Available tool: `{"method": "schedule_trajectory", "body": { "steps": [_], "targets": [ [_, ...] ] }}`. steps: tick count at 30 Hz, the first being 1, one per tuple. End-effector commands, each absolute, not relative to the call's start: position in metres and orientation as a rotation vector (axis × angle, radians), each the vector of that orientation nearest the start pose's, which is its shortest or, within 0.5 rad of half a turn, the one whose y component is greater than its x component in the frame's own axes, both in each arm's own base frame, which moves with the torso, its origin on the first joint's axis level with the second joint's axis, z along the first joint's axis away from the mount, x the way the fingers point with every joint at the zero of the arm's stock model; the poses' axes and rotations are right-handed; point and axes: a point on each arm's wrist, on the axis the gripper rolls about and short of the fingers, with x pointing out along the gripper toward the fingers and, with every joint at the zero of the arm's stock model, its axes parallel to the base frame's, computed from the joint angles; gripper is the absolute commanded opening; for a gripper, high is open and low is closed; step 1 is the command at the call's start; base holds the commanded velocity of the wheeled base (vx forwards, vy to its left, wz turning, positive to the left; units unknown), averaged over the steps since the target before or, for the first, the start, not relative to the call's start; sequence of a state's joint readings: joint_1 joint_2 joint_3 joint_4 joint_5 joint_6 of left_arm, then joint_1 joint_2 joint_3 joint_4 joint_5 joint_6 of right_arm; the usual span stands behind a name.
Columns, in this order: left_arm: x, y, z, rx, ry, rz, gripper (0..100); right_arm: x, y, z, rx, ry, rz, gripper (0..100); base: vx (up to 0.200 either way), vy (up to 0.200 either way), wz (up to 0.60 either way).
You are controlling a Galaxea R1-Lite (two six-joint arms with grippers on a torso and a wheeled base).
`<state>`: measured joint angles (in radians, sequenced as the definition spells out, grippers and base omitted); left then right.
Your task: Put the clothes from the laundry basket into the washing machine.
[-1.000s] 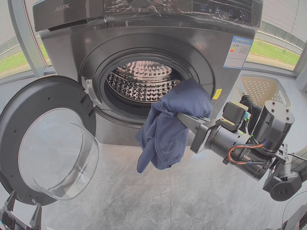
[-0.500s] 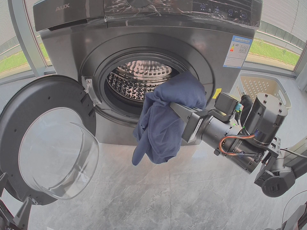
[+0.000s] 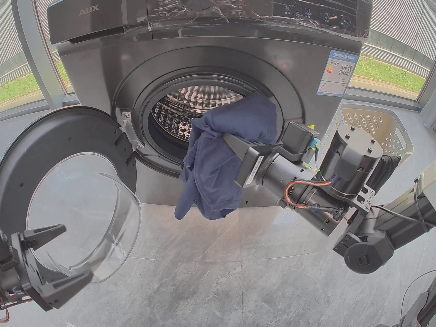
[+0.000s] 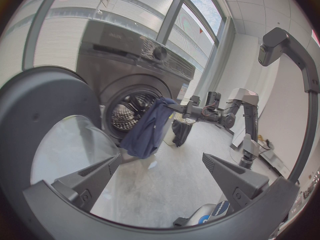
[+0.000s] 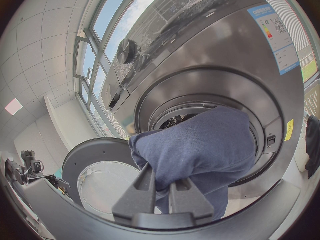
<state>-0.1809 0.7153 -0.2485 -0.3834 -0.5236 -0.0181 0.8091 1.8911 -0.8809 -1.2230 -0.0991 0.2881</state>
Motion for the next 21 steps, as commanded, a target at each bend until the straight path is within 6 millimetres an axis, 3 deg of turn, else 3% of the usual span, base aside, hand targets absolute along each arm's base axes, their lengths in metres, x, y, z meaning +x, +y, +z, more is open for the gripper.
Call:
{"method": "schedule_trajectory", "body": {
  "steps": [1, 10, 21],
  "targets": [
    [0.103, -0.048, 0.168, -0.038, 0.244, -0.840, 100, 0.255, 0.263, 0.188, 0.365, -0.080, 0.731, 0, 0.000, 0.000, 0.00],
    [0.136, -0.073, 0.158, -0.029, 0.286, -0.904, 100, 0.256, 0.265, 0.181, 0.360, -0.065, 0.720, 0, 0.000, 0.000, 0.00],
    [0.177, -0.095, 0.156, -0.039, 0.354, -0.920, 100, 0.255, 0.269, 0.188, 0.380, -0.104, 0.734, 0, 0.000, 0.000, 0.00]
  ]
}}
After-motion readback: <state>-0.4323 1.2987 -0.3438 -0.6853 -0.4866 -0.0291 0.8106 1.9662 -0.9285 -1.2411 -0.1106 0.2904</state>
